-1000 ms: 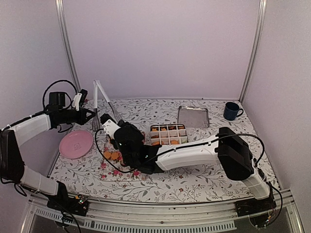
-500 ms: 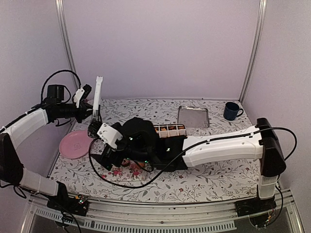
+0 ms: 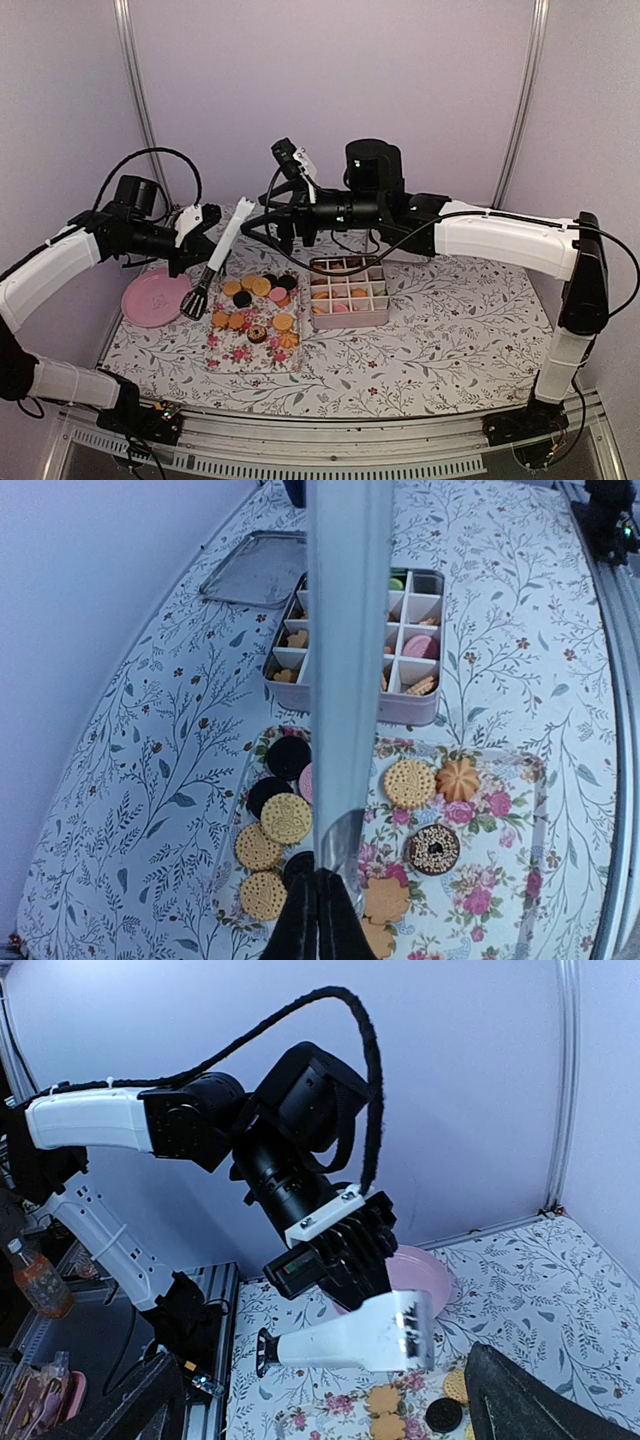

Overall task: Pack the cookies
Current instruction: Pass from the left arm to the right, then pick up the fake cookies from the plate.

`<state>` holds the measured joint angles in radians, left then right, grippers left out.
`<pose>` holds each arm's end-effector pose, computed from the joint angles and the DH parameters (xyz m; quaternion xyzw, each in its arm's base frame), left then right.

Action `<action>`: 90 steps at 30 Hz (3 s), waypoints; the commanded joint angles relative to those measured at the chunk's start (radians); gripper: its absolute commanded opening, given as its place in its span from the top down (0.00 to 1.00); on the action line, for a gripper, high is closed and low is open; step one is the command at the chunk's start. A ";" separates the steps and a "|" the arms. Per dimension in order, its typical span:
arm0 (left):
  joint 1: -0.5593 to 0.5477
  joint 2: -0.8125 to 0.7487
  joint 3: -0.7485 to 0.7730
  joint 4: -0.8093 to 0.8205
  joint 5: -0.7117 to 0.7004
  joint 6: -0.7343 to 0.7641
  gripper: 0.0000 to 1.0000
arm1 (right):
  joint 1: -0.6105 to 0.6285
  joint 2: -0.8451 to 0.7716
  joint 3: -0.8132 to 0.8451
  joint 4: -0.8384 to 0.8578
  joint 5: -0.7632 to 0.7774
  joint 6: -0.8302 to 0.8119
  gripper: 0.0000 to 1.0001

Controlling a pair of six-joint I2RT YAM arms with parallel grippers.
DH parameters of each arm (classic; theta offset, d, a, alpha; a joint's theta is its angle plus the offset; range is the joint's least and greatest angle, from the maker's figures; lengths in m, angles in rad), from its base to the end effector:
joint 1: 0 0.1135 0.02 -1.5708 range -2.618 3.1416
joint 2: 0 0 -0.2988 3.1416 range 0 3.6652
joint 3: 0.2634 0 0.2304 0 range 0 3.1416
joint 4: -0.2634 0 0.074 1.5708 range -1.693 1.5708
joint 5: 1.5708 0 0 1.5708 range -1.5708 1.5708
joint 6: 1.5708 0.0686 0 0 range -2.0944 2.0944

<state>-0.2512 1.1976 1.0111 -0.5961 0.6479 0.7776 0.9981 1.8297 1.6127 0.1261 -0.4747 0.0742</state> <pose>0.2145 -0.0978 0.3187 0.5371 0.7019 -0.1891 0.4279 0.2235 0.4045 0.4008 -0.4618 0.5719 0.4840 0.4747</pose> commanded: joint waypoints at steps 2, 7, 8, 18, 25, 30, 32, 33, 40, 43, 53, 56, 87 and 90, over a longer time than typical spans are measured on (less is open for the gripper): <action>-0.041 -0.005 0.014 0.008 -0.095 0.005 1.00 | 0.010 0.060 0.061 -0.034 -0.117 0.030 0.01; -0.070 -0.010 0.017 0.037 -0.160 -0.002 1.00 | 0.011 0.107 0.078 -0.018 -0.085 0.059 0.01; -0.075 -0.011 0.018 0.042 -0.172 -0.003 1.00 | 0.010 0.119 0.082 -0.016 -0.074 0.068 0.01; -0.117 -0.010 0.033 0.065 -0.248 -0.018 1.00 | 0.011 0.208 0.131 0.030 -0.087 0.115 0.02; -0.136 -0.001 0.047 0.056 -0.251 -0.013 1.00 | 0.010 0.251 0.150 0.076 -0.150 0.131 0.20; -0.147 -0.002 0.042 0.050 -0.266 0.004 1.00 | 0.006 0.271 0.163 0.080 -0.157 0.116 0.25; -0.150 -0.004 0.041 0.050 -0.271 0.005 1.00 | 0.002 0.279 0.165 0.082 -0.159 0.117 0.26; -0.151 -0.005 0.042 0.049 -0.273 0.004 1.00 | 0.000 0.283 0.165 0.083 -0.158 0.116 0.25; -0.157 -0.004 0.046 0.043 -0.281 -0.003 1.00 | -0.002 0.300 0.164 0.106 -0.179 0.123 0.23; -0.158 -0.004 0.049 0.042 -0.284 -0.004 1.00 | -0.002 0.307 0.164 0.115 -0.205 0.134 0.26; -0.164 -0.004 0.035 0.038 -0.313 0.032 1.00 | -0.004 0.303 0.167 0.112 -0.240 0.136 0.24; -0.165 -0.004 0.036 0.038 -0.314 0.029 1.00 | -0.007 0.302 0.167 0.108 -0.242 0.131 0.27; 0.108 -0.002 0.048 0.015 -0.292 -0.055 0.47 | 0.036 0.116 -0.090 0.056 0.491 -0.128 0.54; 0.110 -0.007 0.033 0.019 -0.275 -0.073 0.49 | 0.060 0.143 -0.077 0.061 0.563 -0.153 0.54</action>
<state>-0.1467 1.1976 1.0519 -0.5816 0.3149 0.7456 1.0153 1.9869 1.5368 0.1501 -0.0731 -0.0177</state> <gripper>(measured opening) 0.518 0.467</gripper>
